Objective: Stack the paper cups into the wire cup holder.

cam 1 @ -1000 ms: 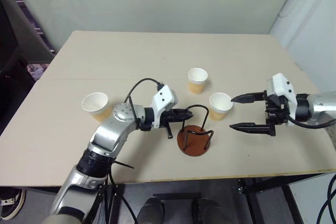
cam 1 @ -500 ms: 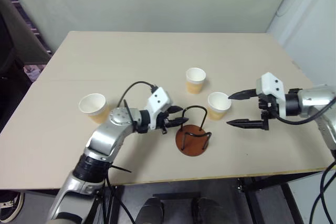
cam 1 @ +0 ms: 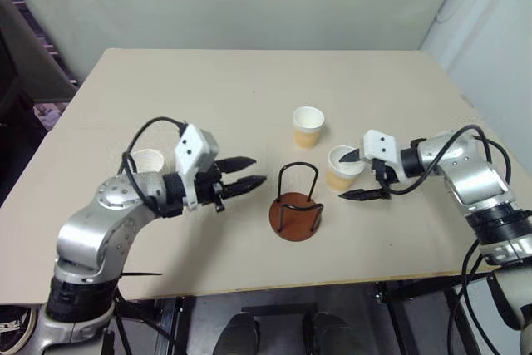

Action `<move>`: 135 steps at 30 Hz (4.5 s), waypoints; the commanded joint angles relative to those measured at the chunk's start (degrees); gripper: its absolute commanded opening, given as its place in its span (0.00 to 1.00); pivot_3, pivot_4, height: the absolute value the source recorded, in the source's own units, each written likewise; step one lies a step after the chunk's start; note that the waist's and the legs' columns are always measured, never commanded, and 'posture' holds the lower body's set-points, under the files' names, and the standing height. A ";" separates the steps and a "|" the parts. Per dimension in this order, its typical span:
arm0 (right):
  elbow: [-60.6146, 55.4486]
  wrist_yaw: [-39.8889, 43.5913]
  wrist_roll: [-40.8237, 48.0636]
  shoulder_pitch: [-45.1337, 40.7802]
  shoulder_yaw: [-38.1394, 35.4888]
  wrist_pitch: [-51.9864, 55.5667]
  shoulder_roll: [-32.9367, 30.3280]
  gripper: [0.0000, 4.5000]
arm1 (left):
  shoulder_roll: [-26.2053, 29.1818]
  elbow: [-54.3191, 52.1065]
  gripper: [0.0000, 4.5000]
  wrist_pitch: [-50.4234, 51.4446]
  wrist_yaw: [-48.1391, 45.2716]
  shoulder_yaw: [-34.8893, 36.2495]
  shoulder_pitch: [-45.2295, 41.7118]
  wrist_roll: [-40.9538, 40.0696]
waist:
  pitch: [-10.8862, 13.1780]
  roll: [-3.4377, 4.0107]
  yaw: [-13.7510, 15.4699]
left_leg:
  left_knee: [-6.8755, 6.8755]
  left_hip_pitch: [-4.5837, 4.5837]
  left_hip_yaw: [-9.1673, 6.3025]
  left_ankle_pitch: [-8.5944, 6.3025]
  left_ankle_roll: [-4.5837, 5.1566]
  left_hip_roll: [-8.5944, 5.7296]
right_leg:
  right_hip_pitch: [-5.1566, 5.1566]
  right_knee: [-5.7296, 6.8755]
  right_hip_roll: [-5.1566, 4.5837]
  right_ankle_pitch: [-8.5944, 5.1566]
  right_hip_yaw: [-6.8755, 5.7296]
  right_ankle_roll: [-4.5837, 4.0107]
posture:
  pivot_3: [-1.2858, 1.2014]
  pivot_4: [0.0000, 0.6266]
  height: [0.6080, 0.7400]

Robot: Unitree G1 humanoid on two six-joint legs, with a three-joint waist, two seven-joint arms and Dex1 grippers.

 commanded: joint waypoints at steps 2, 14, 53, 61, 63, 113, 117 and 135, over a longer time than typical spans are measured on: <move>2.64 1.43 -1.70 -2.16 -0.19 -3.88 0.97 0.71 | 5.52 -3.19 0.51 2.08 -0.85 8.28 0.80 -4.44 | 0.00 0.00 -0.19 | -0.08 0.00 0.00 0.02 -0.04 0.04 | -0.10 0.08 0.01 0.01 -0.03 -0.12 | 0.52 0.24 1.00; 1.35 5.72 2.12 -4.14 -4.56 -2.66 -0.05 0.00 | 19.93 -2.98 0.51 3.92 -11.54 19.79 3.11 -15.65 | 0.02 0.04 -0.62 | -0.40 -0.01 0.00 0.07 -0.18 0.06 | -0.29 0.10 0.02 -0.07 -0.04 -0.41 | 0.52 0.24 1.00; -27.36 6.71 20.77 -5.60 -4.24 19.44 2.16 0.75 | 23.34 -2.99 0.51 3.75 -12.02 32.64 14.78 -21.80 | 0.04 0.06 -1.60 | -0.54 0.02 0.09 0.17 -0.56 0.32 | -0.74 0.95 0.26 -0.84 -0.04 -1.57 | 0.52 0.24 1.00; 0.71 -2.88 11.54 -18.96 -6.08 5.94 10.39 0.99 | 23.14 -1.76 0.51 2.39 -9.34 30.42 13.16 -19.97 | 0.05 0.08 -1.89 | -0.56 0.00 0.08 0.18 -0.56 0.32 | -0.92 0.97 0.26 -0.66 0.01 -1.70 | 0.52 0.24 1.00; 13.63 -7.45 5.77 -24.25 -4.08 -1.18 13.94 0.99 | 22.52 -1.35 0.51 1.02 -7.37 28.82 12.16 -18.05 | 0.05 0.08 -1.93 | -0.64 0.01 0.04 0.17 -0.56 0.39 | -1.02 1.03 0.26 -0.59 0.01 -1.77 | 0.52 0.24 1.00; 56.54 -16.76 -16.05 -37.12 -5.97 -27.73 25.78 0.01 | 11.99 -2.43 0.51 1.00 12.59 8.57 -1.60 -6.74 | 0.07 0.12 -1.39 | -0.67 -0.63 -0.07 0.28 -1.21 0.49 | -1.68 1.02 0.25 -0.10 -0.16 -1.29 | 0.52 0.24 1.00; 56.38 -16.00 -15.72 -37.57 -7.05 -27.48 25.63 0.01 | 11.76 -2.48 0.51 1.18 12.60 8.45 -1.87 -6.80 | 0.07 0.12 -1.39 | -0.67 -0.62 -0.07 0.28 -1.21 0.49 | -1.68 1.02 0.25 -0.10 -0.16 -1.28 | 0.52 0.24 1.00; 52.70 -4.45 -15.73 -34.33 -6.49 -27.90 25.51 0.01 | 11.70 -2.26 0.51 1.15 11.95 8.50 -1.12 -6.65 | 0.06 0.11 -1.39 | -0.64 -0.62 -0.07 0.35 -1.31 0.49 | -1.66 1.02 0.26 -0.10 -0.17 -1.28 | 0.52 0.24 1.00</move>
